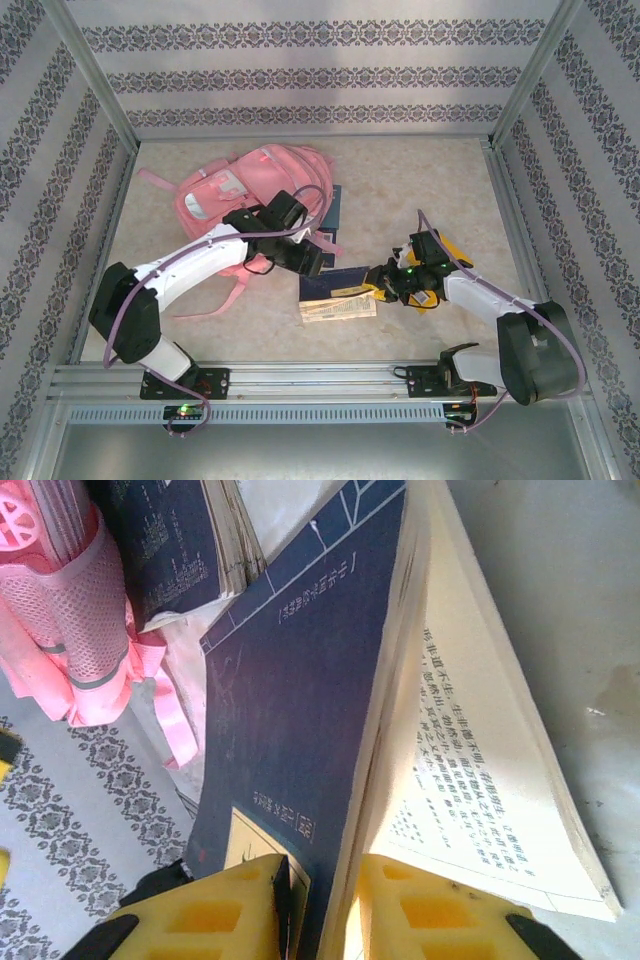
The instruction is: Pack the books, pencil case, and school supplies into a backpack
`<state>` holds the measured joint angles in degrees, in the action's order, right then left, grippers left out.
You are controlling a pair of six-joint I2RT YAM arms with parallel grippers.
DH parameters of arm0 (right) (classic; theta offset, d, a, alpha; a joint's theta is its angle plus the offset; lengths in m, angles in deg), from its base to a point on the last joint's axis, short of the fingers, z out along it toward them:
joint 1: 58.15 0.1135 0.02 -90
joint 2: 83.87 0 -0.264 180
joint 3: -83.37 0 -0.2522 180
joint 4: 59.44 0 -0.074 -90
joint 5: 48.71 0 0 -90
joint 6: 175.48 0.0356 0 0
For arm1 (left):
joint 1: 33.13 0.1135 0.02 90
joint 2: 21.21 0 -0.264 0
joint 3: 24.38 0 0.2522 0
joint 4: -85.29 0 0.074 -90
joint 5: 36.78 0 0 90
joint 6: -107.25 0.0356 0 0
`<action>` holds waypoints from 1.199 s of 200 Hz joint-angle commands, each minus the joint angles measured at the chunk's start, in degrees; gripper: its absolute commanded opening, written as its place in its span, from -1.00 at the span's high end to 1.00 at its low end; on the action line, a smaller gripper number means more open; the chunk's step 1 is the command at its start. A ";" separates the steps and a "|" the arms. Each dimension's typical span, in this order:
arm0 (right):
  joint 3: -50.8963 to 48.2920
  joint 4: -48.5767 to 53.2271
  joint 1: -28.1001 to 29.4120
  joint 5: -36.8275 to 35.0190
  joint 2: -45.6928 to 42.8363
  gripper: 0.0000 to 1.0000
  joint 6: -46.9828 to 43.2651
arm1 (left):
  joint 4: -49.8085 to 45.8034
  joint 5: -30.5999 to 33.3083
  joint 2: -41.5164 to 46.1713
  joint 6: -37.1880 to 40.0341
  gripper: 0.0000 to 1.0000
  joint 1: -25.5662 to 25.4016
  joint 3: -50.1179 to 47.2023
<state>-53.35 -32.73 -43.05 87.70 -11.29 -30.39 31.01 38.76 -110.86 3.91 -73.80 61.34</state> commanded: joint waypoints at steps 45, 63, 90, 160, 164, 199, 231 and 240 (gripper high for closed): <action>0.01 -4.39 -1.97 3.24 2.51 0.47 4.17 | 9.55 10.39 -4.25 26.29 -0.72 -15.96 -1.82; 0.17 -4.95 -2.08 3.51 3.26 0.48 4.44 | 12.16 11.31 -4.68 27.54 -0.74 -16.77 -3.27; 0.19 -4.81 -2.17 2.55 3.10 0.51 4.49 | 13.95 14.35 -5.12 27.51 -0.71 -16.51 -4.95; 0.54 -6.33 -2.17 3.50 3.44 1.00 7.00 | 14.27 6.69 -6.96 21.05 -0.68 -16.39 -3.92; 0.61 -6.27 -2.22 3.55 3.37 1.00 7.53 | 14.32 6.56 -7.15 20.89 -0.69 -16.42 -3.72; 2.76 -6.42 -2.03 5.62 0.78 1.00 10.81 | 13.22 9.48 -7.20 20.62 -0.70 -15.48 -1.67; 8.19 1.93 -1.12 4.92 -1.46 1.00 0.64 | 14.86 -1.62 1.10 12.08 -0.62 -5.13 -2.96; 10.06 4.68 0.20 3.68 -1.47 1.00 -2.74 | 15.32 -3.56 3.87 12.49 -0.61 -3.53 -3.95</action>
<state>-48.65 -34.13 -44.50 91.27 -11.05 -24.47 43.87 42.26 -115.58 21.20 -83.59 57.87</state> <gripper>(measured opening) 0.064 0.810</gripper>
